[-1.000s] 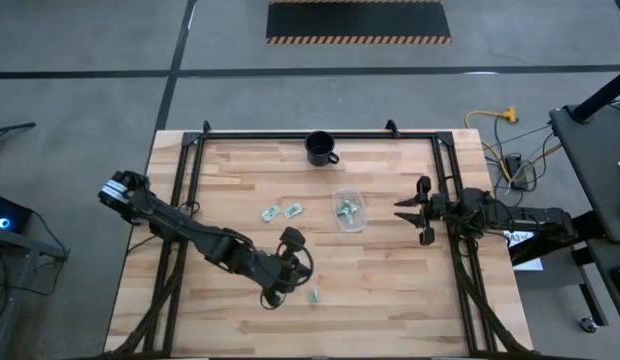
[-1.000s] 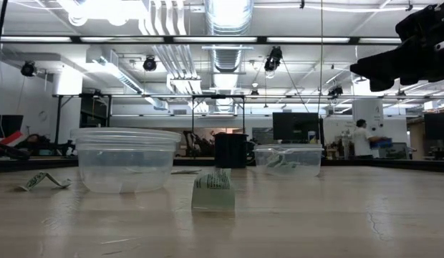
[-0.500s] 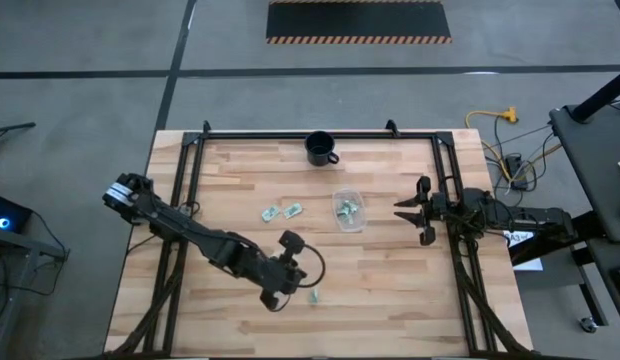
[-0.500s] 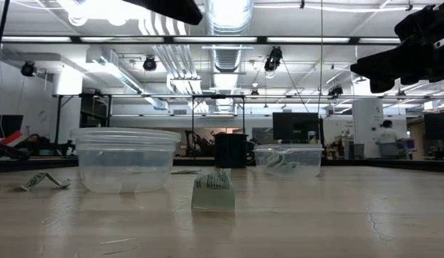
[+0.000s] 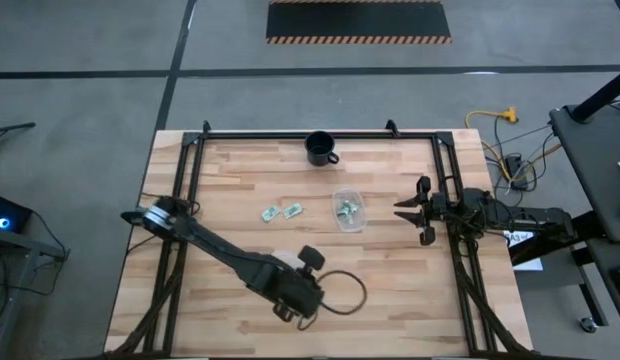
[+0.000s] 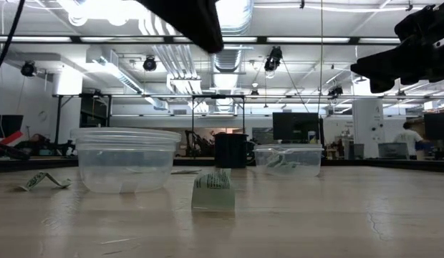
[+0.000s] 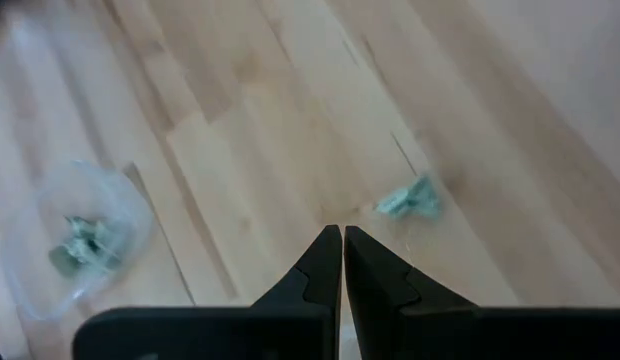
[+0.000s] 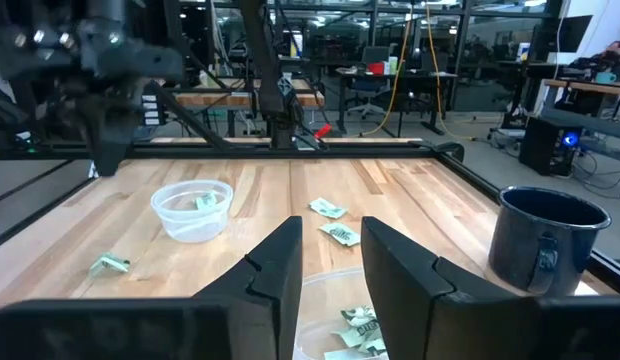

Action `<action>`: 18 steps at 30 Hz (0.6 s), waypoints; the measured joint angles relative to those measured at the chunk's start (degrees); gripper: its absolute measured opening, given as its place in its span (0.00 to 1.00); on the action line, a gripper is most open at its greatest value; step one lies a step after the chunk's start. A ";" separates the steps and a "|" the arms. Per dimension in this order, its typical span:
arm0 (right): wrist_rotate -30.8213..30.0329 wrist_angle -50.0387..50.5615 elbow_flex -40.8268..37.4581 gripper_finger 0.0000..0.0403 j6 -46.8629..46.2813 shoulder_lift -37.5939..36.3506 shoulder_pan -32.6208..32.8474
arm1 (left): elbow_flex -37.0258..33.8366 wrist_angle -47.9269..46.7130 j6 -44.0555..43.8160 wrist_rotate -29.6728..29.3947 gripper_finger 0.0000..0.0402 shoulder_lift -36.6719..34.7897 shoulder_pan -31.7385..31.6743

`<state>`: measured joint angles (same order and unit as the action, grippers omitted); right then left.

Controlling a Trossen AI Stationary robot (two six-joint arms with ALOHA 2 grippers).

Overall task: Pick and place items into bin
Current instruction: Put the white stevia packet into the left transparent bin

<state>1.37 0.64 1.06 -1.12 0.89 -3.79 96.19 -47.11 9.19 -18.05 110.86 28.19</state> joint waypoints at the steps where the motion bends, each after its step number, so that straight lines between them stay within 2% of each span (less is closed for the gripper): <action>1: 0.00 0.00 0.00 0.23 0.03 0.00 0.01 | 2.79 -2.95 -0.03 0.19 0.00 2.08 0.01; 5: 0.00 0.00 0.00 0.23 -0.19 0.00 0.00 | 14.33 -13.77 -2.54 0.68 0.00 9.35 0.19; 9: 0.02 0.00 0.00 0.24 -0.22 0.00 0.02 | 24.38 -20.29 -4.31 2.47 0.00 14.32 0.37; 13: 0.03 0.00 0.00 0.25 -0.23 0.00 0.02 | 31.54 -24.57 -5.38 3.25 0.00 17.61 0.50; 18: 0.07 0.00 0.00 0.24 -0.22 0.02 0.00 | 37.20 -30.20 -8.29 3.88 0.00 20.89 0.54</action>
<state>1.43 0.64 1.06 -1.34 0.91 -3.79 133.40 -77.30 0.90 -14.18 131.75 28.73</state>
